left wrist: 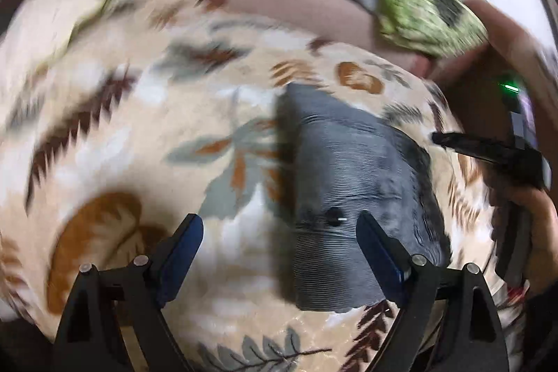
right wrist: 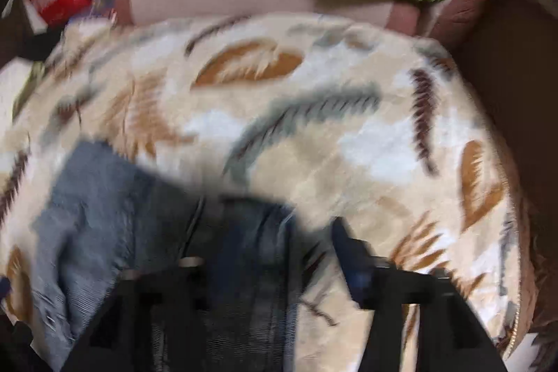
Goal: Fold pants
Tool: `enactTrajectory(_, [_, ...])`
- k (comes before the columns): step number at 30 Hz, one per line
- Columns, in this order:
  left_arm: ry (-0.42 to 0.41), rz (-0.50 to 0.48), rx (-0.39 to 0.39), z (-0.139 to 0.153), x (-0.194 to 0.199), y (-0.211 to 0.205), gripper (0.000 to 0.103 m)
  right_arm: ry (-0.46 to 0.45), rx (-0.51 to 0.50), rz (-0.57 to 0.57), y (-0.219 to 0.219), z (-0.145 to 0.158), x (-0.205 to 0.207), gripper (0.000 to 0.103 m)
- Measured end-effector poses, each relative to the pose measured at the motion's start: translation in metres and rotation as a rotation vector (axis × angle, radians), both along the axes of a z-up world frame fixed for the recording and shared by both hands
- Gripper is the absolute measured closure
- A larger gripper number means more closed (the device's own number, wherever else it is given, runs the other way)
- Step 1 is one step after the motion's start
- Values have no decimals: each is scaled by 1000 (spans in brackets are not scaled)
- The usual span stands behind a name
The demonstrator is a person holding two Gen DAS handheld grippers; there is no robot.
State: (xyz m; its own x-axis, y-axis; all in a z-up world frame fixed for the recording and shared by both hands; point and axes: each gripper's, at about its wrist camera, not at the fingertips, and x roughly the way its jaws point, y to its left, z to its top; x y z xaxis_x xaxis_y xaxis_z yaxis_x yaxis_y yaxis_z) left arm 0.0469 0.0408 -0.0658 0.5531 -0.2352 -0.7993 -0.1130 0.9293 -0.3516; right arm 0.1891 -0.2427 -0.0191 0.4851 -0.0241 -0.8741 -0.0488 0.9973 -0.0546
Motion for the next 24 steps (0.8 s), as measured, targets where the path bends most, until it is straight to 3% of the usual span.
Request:
enactTrajectory(3, [93, 2, -75, -18, 11, 1, 14, 45, 83, 121, 38, 25, 17, 42])
enactTrajectory(6, [134, -21, -117, -26, 15, -9, 13, 131, 77, 288, 104, 28, 31, 39])
enactTrajectory(11, [178, -37, -135, -36, 24, -23, 13, 245, -65, 408, 199, 0, 61, 38])
enactTrajectory(15, [185, -40, -146, -40, 29, -26, 13, 337, -187, 426, 228, -38, 76, 38])
enactTrajectory(16, [182, -43, -141, -40, 30, -27, 14, 353, -183, 422, 228, -43, 77, 43])
enactTrajectory(17, [178, -46, -137, -39, 30, -27, 15, 379, -164, 429, 227, -47, 78, 80])
enactTrajectory(18, [176, -55, -138, -39, 31, -29, 23, 400, -164, 429, 225, -50, 78, 89])
enactTrajectory(19, [174, -71, -143, -39, 32, -31, 37, 398, -173, 424, 224, -52, 77, 90])
enactTrajectory(21, [170, -99, -151, -35, 34, -37, 50, 394, -162, 402, 218, -52, 79, 92])
enactTrajectory(24, [159, -99, -122, -29, 34, -45, 58, 362, -126, 369, 210, -46, 80, 93])
